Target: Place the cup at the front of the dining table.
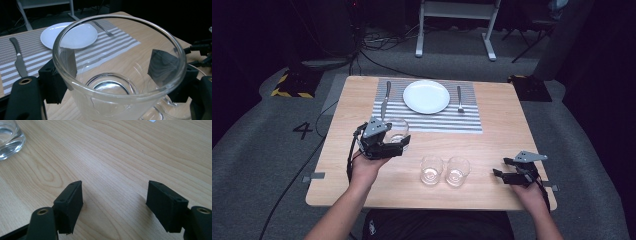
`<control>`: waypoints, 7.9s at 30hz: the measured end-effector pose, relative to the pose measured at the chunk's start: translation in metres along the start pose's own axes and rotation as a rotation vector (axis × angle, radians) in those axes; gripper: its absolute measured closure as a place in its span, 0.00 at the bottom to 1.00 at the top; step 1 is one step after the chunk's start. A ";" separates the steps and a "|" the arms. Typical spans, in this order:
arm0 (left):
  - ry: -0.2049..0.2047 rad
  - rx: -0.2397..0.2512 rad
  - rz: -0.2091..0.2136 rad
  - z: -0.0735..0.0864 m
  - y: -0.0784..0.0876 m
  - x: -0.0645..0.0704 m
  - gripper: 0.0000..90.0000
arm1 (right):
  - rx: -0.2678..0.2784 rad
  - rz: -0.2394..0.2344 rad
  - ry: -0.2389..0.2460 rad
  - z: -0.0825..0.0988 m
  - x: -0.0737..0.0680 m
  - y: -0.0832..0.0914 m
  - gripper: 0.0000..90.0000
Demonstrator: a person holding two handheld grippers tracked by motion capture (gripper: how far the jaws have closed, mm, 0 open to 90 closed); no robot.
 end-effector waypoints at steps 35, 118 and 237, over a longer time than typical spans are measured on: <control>0.058 0.029 -0.141 -0.056 -0.066 -0.069 0.22 | 0.000 -0.005 -0.015 0.000 0.000 -0.001 0.33; 0.081 -0.447 -0.214 0.019 -0.180 -0.156 0.22 | -0.001 -0.005 -0.014 0.000 0.001 0.000 0.33; -0.054 -0.527 -0.081 0.175 0.022 -0.056 0.16 | 0.004 0.005 0.011 0.000 0.000 0.000 0.33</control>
Point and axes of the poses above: each handheld gripper's, and its own axes: y roughly backward along the jaws, z roughly out of its underside, x roughly to its right, the point moved 10 cm from there along -y, roughly forward along the jaws, and after that the axes turned 1 degree about -x, right-handed, at the moved point
